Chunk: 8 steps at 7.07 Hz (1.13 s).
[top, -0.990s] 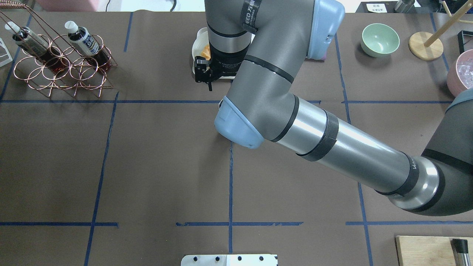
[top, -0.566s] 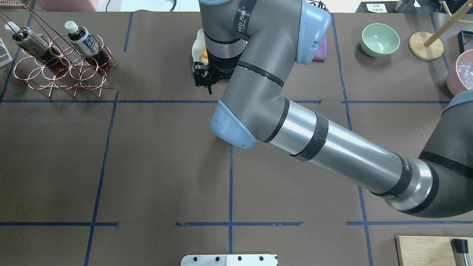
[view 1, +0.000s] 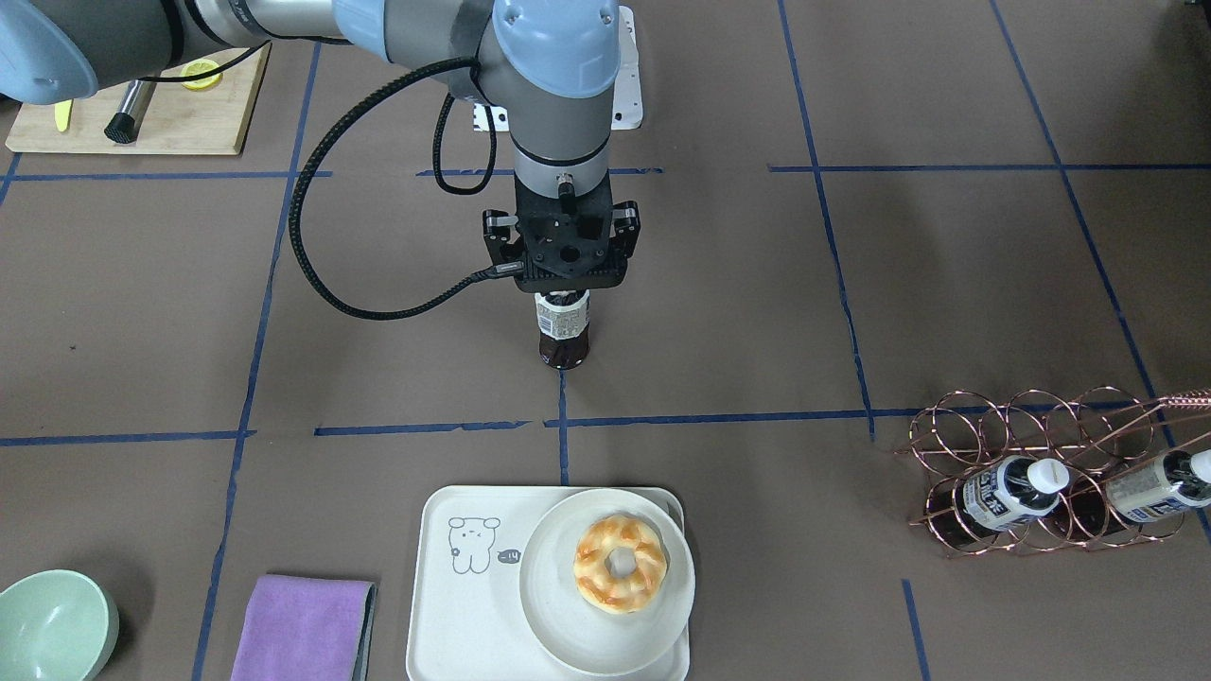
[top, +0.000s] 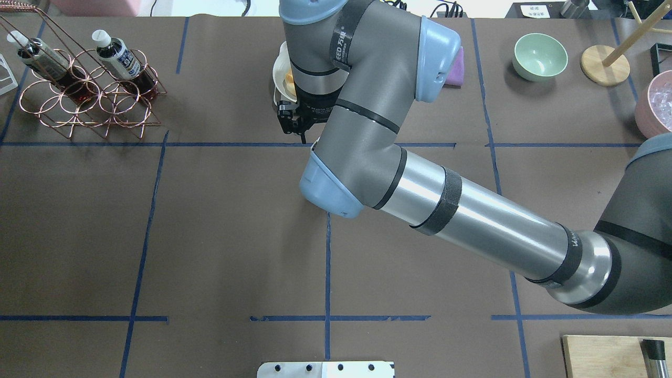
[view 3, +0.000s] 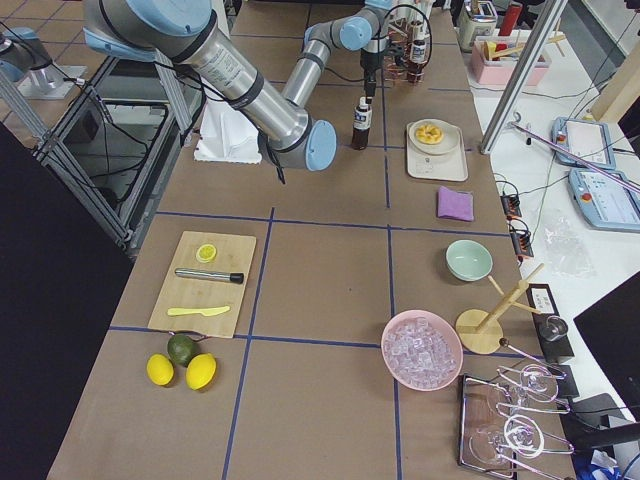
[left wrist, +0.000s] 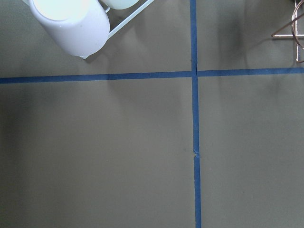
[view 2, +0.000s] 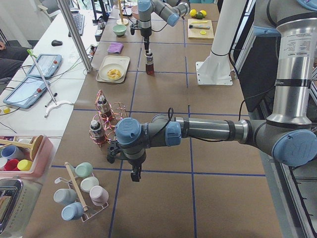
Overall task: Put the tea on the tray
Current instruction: 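Grasp the tea bottle with the right gripper and lift it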
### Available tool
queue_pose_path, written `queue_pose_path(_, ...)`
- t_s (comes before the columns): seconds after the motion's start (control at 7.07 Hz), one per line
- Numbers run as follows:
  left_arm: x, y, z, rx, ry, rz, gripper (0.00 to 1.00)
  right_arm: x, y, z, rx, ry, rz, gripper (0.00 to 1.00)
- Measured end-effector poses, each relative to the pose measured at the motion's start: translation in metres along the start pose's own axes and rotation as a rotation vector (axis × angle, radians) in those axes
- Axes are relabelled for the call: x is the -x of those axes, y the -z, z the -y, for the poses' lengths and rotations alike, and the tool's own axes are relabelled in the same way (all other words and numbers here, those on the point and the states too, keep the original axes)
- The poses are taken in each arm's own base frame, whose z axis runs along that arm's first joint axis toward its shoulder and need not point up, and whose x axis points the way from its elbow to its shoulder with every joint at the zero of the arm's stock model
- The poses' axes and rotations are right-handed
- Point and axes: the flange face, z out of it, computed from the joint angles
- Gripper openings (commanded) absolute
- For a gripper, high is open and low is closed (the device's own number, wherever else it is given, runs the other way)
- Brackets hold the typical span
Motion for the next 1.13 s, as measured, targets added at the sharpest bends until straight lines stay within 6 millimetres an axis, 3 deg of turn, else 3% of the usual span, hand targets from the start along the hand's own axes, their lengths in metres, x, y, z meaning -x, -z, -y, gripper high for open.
queue_pose_path(0.71,0.0004,-0.0006,0.0001,0.000,0.000,0.001,1.00,0.0009,-0.0102,-0.0049,0.006,0.004,-0.013,0.58)
queue_pose_path(0.85,0.0004,-0.0006,0.0001,0.000,0.000,0.001,1.00,0.0010,-0.0105,-0.0055,0.007,0.004,-0.013,0.26)
queue_pose_path(0.99,0.0003,-0.0006,0.0001,0.000,-0.001,0.001,1.00,0.0020,-0.0093,-0.0061,0.007,0.002,-0.012,0.00)
queue_pose_path(1.13,0.0004,-0.0006,0.0001,0.000,-0.001,0.000,1.00,0.0033,-0.0070,-0.0068,0.006,-0.001,-0.009,0.00)
